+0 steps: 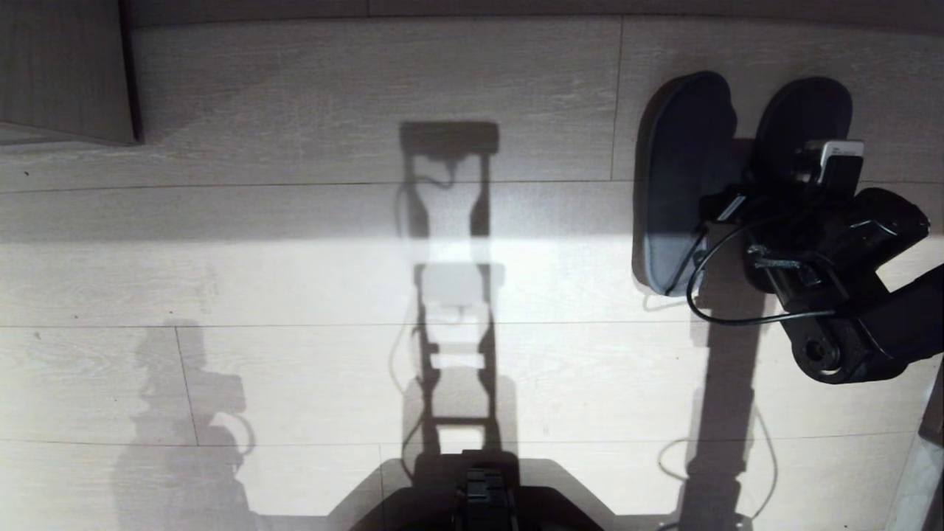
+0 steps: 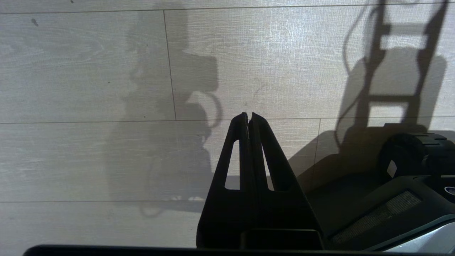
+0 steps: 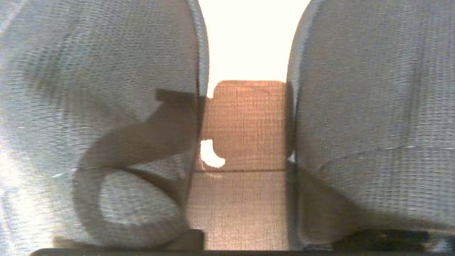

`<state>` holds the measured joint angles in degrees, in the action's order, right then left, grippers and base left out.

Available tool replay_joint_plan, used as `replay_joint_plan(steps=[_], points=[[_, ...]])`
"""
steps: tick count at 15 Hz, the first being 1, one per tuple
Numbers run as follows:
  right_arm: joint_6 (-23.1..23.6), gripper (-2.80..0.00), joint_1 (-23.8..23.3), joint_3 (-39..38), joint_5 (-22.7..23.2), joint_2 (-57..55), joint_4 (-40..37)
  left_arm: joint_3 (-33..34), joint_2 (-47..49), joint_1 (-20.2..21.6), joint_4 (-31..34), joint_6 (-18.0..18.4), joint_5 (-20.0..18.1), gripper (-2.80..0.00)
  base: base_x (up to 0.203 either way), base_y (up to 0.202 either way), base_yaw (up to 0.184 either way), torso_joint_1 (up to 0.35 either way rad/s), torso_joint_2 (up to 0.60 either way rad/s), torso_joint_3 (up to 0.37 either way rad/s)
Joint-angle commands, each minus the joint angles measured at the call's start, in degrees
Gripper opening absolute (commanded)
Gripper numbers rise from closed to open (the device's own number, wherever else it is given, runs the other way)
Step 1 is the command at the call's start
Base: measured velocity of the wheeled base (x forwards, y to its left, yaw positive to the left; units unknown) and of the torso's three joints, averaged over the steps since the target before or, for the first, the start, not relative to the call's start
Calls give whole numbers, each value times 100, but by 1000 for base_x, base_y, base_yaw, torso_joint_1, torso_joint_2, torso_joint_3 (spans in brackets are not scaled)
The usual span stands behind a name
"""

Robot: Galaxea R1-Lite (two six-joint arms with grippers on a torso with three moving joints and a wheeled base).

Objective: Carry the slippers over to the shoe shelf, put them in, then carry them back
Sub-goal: Place the slippers on the floor

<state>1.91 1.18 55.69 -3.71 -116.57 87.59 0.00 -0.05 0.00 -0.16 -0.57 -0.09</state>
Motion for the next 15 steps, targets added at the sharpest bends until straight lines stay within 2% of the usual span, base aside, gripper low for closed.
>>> replay_joint_plan(steps=[1, 8, 15], points=[[18, 0, 5, -86, 1, -19, 7, 0, 5, 0, -2, 3, 1, -280, 0, 0, 0, 0, 0, 0], [43, 0, 58, -691, 13, 420, 7, 0, 5, 0, -2, 3, 1, -280, 0, 0, 0, 0, 0, 0], [26, 0, 58, -708, 17, 957, -201, 0, 5, 0, -2, 5, 1, -280, 0, 0, 0, 0, 0, 0]])
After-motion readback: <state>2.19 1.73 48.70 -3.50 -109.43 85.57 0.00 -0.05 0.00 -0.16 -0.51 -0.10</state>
